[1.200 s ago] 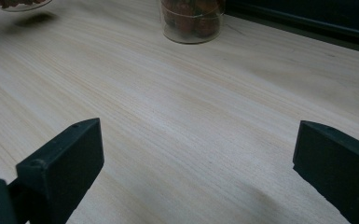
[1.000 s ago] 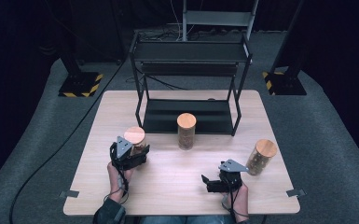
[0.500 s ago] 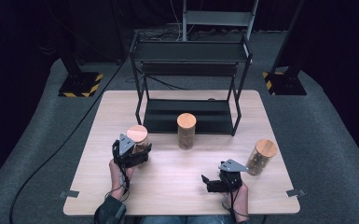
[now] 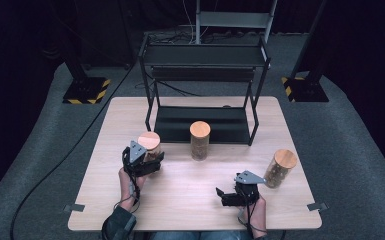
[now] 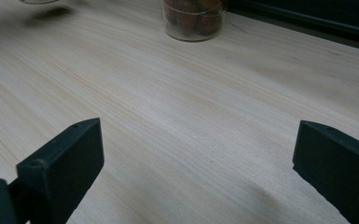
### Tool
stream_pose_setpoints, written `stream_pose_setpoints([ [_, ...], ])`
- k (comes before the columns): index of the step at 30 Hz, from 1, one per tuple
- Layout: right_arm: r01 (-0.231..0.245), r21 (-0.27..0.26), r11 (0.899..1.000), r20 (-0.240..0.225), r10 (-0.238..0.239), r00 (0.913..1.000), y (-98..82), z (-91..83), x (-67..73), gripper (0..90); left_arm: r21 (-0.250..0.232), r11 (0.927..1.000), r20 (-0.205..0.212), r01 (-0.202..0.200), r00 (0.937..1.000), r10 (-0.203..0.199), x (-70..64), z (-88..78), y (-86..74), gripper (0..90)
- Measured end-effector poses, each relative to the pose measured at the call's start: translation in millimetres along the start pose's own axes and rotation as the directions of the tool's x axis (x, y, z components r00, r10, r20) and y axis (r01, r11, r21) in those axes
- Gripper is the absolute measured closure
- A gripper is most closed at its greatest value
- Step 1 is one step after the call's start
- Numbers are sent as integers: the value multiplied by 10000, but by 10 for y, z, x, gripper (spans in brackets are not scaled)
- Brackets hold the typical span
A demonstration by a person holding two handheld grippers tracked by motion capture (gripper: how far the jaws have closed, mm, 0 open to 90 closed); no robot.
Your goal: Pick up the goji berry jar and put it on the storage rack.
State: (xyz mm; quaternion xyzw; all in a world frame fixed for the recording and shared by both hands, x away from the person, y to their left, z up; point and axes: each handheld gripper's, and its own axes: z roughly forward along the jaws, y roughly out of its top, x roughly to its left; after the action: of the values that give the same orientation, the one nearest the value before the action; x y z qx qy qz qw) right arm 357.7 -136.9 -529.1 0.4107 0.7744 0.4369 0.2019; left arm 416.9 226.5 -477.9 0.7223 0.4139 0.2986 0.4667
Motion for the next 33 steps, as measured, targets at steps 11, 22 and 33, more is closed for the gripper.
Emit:
stream_pose_setpoints([
  [11, 28, 33, 10000, 3, -28, 10000, 1, 4, 2, 11, -9, 10000, 32, -64, 10000, 64, -15, 63, 33, 246],
  [22, 34, -11, 10000, -7, -34, 10000, -1, 0, 2, 11, -14, 9998, 114, -175, 9998, 175, -31, 135, 92, 245],
  [33, 21, -50, 10000, -26, -21, 10000, -2, -5, 0, 8, -25, 9998, 167, -217, 9996, 217, -28, 214, 158, 246],
])
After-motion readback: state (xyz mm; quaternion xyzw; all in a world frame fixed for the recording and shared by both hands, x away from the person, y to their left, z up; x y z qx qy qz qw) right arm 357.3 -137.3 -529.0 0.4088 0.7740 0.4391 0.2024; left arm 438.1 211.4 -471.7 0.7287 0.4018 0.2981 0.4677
